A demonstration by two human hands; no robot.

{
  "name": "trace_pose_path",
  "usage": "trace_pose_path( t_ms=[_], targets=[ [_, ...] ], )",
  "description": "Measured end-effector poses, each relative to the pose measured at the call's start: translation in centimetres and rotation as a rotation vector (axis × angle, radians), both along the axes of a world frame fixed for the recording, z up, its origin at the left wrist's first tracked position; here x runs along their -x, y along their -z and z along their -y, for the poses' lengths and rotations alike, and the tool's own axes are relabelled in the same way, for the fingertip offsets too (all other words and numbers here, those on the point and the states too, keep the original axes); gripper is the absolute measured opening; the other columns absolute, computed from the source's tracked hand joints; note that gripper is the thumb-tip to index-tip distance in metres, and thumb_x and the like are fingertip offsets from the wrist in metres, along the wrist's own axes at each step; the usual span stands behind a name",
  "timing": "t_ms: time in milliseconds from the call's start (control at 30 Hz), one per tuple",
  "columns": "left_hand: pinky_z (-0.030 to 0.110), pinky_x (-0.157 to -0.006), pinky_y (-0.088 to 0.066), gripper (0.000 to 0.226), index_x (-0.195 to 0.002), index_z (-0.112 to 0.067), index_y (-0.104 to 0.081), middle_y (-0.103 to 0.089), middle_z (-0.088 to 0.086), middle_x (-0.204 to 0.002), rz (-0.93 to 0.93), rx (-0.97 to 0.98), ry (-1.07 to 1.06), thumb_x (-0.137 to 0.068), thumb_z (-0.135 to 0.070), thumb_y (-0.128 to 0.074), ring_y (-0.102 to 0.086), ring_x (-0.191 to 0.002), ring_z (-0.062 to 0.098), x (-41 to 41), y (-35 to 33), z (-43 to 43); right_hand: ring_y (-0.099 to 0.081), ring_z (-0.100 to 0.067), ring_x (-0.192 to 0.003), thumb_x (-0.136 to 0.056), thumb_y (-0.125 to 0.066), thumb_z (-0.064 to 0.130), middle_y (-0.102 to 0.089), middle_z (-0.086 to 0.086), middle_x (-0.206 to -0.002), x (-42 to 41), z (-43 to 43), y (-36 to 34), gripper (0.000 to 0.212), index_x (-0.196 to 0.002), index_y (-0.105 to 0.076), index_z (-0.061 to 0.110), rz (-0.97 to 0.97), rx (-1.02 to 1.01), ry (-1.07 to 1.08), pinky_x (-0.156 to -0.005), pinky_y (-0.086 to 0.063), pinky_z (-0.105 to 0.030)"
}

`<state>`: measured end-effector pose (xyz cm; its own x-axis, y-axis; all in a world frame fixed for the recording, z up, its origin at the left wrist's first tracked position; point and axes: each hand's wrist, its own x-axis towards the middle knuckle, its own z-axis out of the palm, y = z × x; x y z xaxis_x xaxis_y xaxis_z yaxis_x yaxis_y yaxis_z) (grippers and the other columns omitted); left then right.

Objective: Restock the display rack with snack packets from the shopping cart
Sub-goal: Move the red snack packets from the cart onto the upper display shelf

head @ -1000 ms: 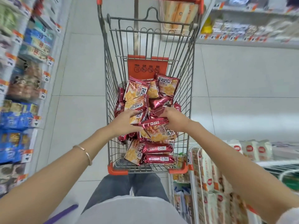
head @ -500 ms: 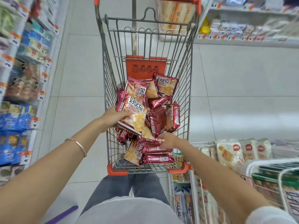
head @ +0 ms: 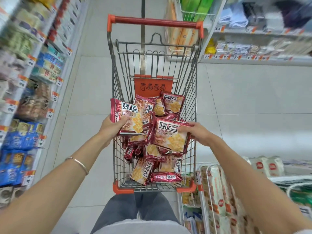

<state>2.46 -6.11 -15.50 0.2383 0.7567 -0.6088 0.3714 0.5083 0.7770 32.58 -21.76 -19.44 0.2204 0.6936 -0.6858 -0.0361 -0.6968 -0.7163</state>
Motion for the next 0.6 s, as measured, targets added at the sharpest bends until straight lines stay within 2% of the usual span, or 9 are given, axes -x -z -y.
trace_pose_path(
  t_ms=[100, 167, 233, 333, 400, 433, 500, 567, 600],
  targets=[
    [0.039, -0.08, -0.06, 0.064, -0.129, -0.021, -0.051, -0.07, 0.007, -0.115, -0.01, -0.017, 0.019, -0.078, -0.052, -0.076, -0.072, -0.092, 0.02, -0.7, -1.3, 0.3, -0.067, -0.036, -0.107, -0.062, -0.089, 0.04, -0.071, -0.016, -0.116, -0.8, -0.6, -2.8, 0.071, -0.118, -0.065, 0.003, -0.156, -0.084, 0.113, -0.101, -0.049, -0.049],
    [0.043, -0.082, -0.06, 0.094, -0.146, -0.024, -0.036, -0.069, 0.013, -0.119, -0.019, 0.053, 0.065, -0.07, -0.063, -0.076, -0.072, -0.098, 0.026, -1.8, -2.5, 0.5, -0.07, -0.03, -0.104, -0.076, -0.078, 0.038, -0.072, -0.013, -0.116, -0.3, -1.1, -4.5, 0.054, -0.119, -0.063, 0.01, -0.279, -0.151, 0.194, -0.098, -0.052, -0.046],
    [0.043, -0.081, -0.061, 0.096, -0.154, -0.021, -0.022, -0.074, 0.016, -0.105, 0.029, 0.134, 0.132, -0.079, -0.061, -0.067, -0.074, -0.092, 0.027, -3.2, -4.2, 1.1, -0.07, -0.027, -0.103, -0.087, -0.065, 0.039, -0.072, -0.01, -0.117, 0.8, -1.9, -5.8, 0.04, -0.121, -0.062, 0.017, -0.379, -0.215, 0.269, -0.091, -0.053, -0.043],
    [0.046, -0.09, -0.058, 0.085, -0.143, -0.007, -0.04, -0.075, 0.019, -0.101, 0.126, 0.22, 0.283, -0.086, -0.07, -0.041, -0.074, -0.095, 0.029, -5.3, -7.0, 1.8, -0.07, -0.03, -0.101, -0.095, -0.054, 0.046, -0.071, -0.013, -0.117, 3.4, -2.6, -8.2, 0.037, -0.117, -0.063, 0.017, -0.413, -0.271, 0.375, -0.092, -0.053, -0.047],
    [0.046, -0.092, -0.055, 0.101, -0.13, -0.002, -0.054, -0.073, 0.024, -0.104, 0.188, 0.306, 0.324, -0.084, -0.083, -0.015, -0.071, -0.099, 0.034, -6.1, -8.4, 1.6, -0.072, -0.031, -0.094, -0.095, -0.054, 0.051, -0.074, -0.013, -0.108, 4.6, -3.1, -9.3, 0.043, -0.116, -0.061, 0.014, -0.367, -0.252, 0.385, -0.089, -0.056, -0.046],
    [0.045, -0.09, -0.054, 0.108, -0.123, -0.002, -0.059, -0.072, 0.025, -0.105, 0.19, 0.33, 0.375, -0.079, -0.088, -0.008, -0.07, -0.1, 0.034, -6.3, -9.5, 1.5, -0.073, -0.03, -0.087, -0.094, -0.055, 0.052, -0.075, -0.012, -0.101, 5.1, -3.2, -10.0, 0.045, -0.114, -0.061, 0.012, -0.338, -0.232, 0.391, -0.083, -0.059, -0.044],
    [0.043, -0.09, -0.053, 0.104, -0.118, -0.003, -0.061, -0.073, 0.024, -0.107, 0.146, 0.31, 0.547, -0.077, -0.09, -0.02, -0.069, -0.103, 0.033, -6.8, -12.1, 1.2, -0.074, -0.029, -0.08, -0.09, -0.06, 0.056, -0.076, -0.013, -0.097, 5.9, -3.1, -12.0, 0.058, -0.118, -0.061, 0.004, -0.259, -0.222, 0.424, -0.069, -0.061, -0.04],
    [0.044, -0.095, -0.054, 0.088, -0.122, -0.004, -0.059, -0.075, 0.017, -0.106, 0.069, 0.171, 0.717, -0.076, -0.078, -0.052, -0.07, -0.104, 0.03, -7.4, -14.6, 0.8, -0.074, -0.029, -0.084, -0.085, -0.061, 0.063, -0.075, -0.014, -0.102, 6.3, -2.9, -14.4, 0.073, -0.125, -0.059, 0.002, -0.189, -0.234, 0.437, -0.068, -0.06, -0.038],
    [0.044, -0.096, -0.055, 0.08, -0.122, -0.005, -0.06, -0.076, 0.012, -0.104, 0.045, 0.103, 0.779, -0.075, -0.07, -0.063, -0.071, -0.1, 0.028, -7.7, -15.8, 0.6, -0.074, -0.027, -0.082, -0.086, -0.058, 0.065, -0.076, -0.012, -0.099, 6.6, -2.6, -15.9, 0.072, -0.121, -0.062, 0.003, -0.17, -0.251, 0.457, -0.068, -0.06, -0.036]
  ],
)
